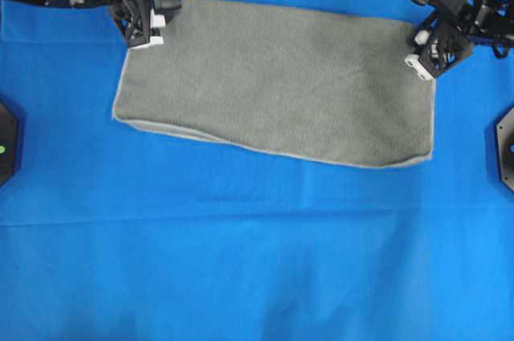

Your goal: Fold a large towel.

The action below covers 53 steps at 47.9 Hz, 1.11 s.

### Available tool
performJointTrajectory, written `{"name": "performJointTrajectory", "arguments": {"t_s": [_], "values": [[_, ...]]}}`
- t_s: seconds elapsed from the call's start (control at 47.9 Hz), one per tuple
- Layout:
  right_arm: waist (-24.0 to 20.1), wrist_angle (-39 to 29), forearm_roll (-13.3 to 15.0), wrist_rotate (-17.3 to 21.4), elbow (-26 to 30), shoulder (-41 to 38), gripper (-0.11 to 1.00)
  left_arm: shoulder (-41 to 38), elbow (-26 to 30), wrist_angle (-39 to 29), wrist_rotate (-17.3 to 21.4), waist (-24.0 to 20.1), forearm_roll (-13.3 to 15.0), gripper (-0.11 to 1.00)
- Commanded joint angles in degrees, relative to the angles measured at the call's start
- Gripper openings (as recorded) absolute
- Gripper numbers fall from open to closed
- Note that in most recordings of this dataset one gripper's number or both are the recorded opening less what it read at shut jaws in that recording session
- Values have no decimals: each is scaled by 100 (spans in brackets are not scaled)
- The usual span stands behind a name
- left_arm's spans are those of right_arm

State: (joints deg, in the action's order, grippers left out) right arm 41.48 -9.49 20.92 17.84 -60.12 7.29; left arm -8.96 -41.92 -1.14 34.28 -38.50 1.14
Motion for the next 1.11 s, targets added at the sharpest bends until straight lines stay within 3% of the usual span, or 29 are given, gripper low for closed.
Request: {"name": "performJointTrajectory", "arguments": {"t_s": [0.0, 0.021, 0.104, 0.313, 0.48, 0.647, 0.855, 0.98, 1.085], "values": [[26, -18, 35, -18, 9, 35, 8, 26, 141, -167, 26, -26, -9, 25], [35, -26, 26, -18, 0, 44, 4, 18, 158, -264, 26, -26, -9, 18], [26, -53, 26, -9, -18, 202, 4, 18, 185, -492, 18, -26, -9, 2], [-114, -431, -35, 35, 35, 1046, 4, 404, 290, -1107, -44, -9, -9, 2], [-554, -1239, -176, 35, 264, 2136, 4, 1257, 475, -1881, -97, 158, 0, 2], [-1116, -1986, -439, 70, 475, 3146, 4, 2057, 615, -2681, -114, 580, 9, 2], [-2004, -2408, -1002, 88, 642, 4219, 4, 2830, 703, -3463, -176, 1354, 44, 2], [-2215, -2382, -1151, 97, 668, 4438, 4, 3261, 659, -3516, -624, 1767, 62, 2], [-2188, -2294, -1134, 88, 703, 4438, 4, 3524, 589, -3463, -1573, 2065, 70, 2]]}}
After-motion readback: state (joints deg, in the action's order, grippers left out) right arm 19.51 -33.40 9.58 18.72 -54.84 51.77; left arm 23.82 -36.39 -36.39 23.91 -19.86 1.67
